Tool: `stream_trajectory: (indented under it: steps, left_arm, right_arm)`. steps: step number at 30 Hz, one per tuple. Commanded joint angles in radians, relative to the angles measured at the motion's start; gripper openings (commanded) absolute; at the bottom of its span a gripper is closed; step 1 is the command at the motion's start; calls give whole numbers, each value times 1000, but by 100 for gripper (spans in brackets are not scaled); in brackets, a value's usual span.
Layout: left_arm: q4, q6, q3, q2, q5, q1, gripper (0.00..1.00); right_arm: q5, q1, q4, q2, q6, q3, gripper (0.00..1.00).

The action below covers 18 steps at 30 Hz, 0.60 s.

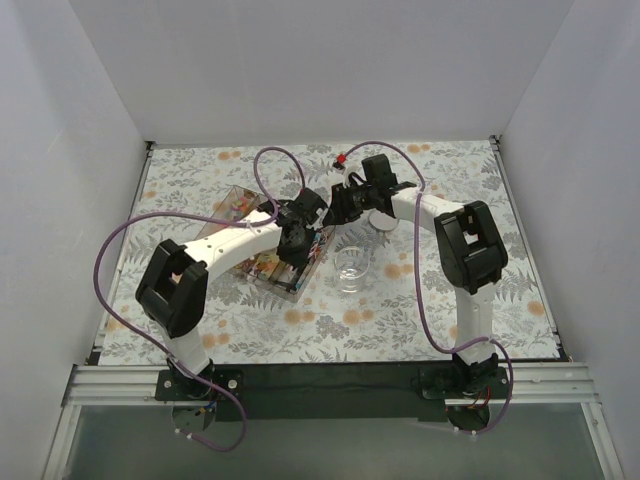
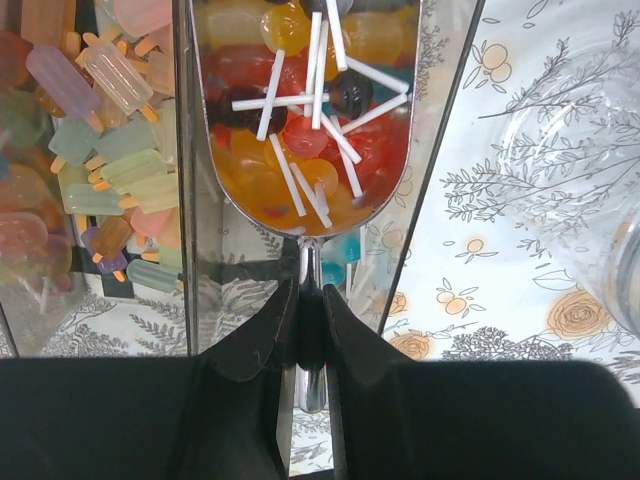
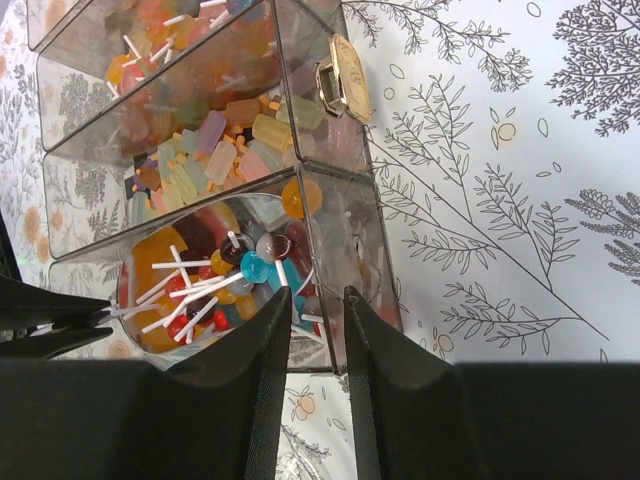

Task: Pack the candies
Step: Scoop the fake candies from the storage box.

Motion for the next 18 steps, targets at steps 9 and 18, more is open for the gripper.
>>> stream_trajectory:
  steps: [9,18]
  left_arm:
    - [78,45,-98,-143,-19,2,0]
    - [99,113,-160,-230,12,2,0]
  right_arm:
    - [5,9,-44,-116,-21,-33,41]
    - [51,3,-79,-245,-38,-104,51]
